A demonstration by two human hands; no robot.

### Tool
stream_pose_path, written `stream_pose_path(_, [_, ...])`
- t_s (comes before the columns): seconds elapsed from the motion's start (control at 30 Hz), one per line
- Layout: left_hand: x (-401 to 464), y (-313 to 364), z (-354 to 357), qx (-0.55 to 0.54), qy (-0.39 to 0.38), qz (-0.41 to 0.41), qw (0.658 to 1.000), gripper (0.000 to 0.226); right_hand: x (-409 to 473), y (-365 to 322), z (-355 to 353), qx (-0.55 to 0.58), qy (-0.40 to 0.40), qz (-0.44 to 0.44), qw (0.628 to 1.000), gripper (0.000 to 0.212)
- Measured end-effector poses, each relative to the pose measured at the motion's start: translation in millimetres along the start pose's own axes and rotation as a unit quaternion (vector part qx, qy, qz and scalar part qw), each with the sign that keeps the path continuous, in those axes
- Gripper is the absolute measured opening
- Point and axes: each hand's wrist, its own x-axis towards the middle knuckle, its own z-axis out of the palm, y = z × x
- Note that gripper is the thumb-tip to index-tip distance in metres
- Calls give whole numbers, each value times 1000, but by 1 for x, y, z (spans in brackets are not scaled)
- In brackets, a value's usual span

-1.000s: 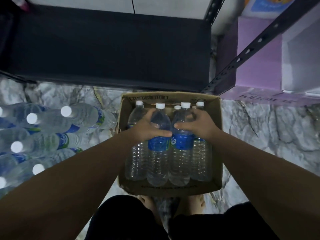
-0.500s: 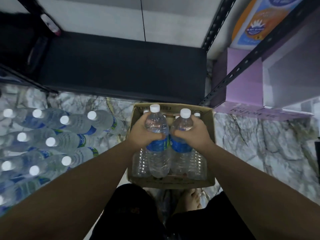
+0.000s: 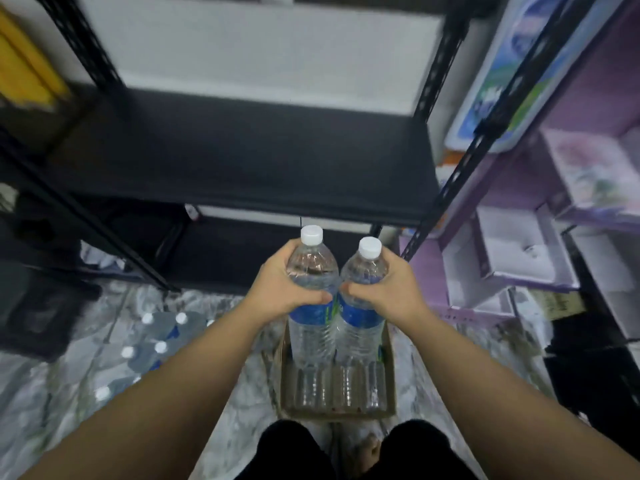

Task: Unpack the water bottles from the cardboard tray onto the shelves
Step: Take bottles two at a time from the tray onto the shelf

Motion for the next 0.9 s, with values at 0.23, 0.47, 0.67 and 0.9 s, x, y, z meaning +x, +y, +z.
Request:
stream_pose_path(0.23, [-34,182,-53,8,36,108,993,74,-22,-185,-62,-15,24,-114,993,40])
stream_pose_path(0.47, [-50,325,-84,11,59,195,979,79,-39,-324,-115,9,55,-217,975,48])
stream_pose_path(0.67, [-50,423,-99,7,61,265,962,75,-42,-412,-158,18,81,-269,960,42])
stream_pose_path(0.9, [-45,538,-117,40,82,334,938,59,-32,-511,-203,53,129,-331,933,39])
